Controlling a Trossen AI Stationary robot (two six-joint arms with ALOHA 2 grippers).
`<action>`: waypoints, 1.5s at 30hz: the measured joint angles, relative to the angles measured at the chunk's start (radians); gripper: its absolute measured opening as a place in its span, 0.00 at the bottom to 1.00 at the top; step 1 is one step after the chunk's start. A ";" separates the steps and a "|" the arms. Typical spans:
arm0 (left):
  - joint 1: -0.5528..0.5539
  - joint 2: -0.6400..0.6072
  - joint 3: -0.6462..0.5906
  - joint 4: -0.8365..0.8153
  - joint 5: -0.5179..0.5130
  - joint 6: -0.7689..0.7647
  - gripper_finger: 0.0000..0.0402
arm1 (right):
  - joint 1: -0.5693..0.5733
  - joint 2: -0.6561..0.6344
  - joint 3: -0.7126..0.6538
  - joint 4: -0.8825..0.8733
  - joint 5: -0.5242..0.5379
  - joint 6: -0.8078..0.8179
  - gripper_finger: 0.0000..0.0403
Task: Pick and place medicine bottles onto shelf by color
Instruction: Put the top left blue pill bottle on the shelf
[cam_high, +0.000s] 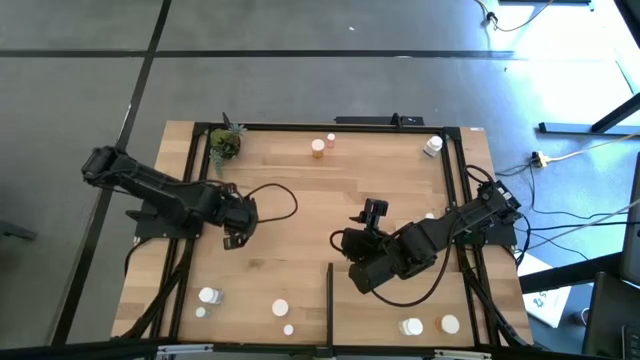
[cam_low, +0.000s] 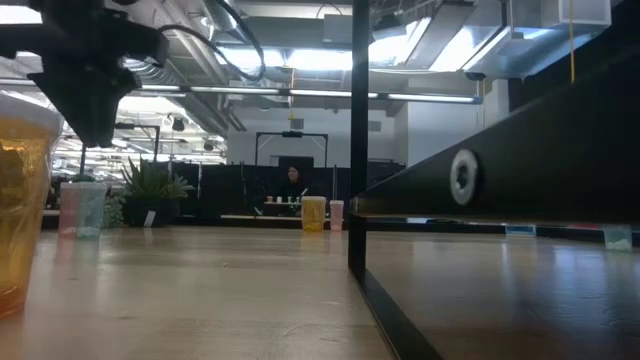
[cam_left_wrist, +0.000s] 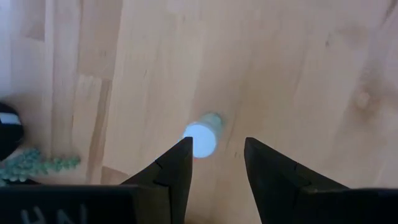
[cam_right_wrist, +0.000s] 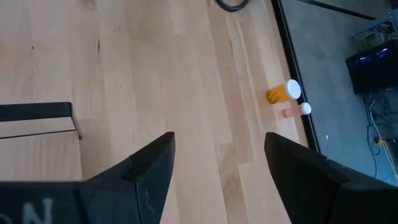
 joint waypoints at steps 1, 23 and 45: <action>0.013 0.000 0.000 0.000 0.000 0.005 0.35 | 0.000 0.000 0.000 0.000 0.000 0.000 0.62; 0.225 0.045 -0.001 0.010 0.158 -0.090 0.35 | 0.000 0.000 0.000 0.002 -0.006 -0.002 0.62; 0.224 0.198 -0.001 0.011 0.149 0.029 0.35 | 0.000 0.000 0.000 0.024 -0.005 0.001 0.62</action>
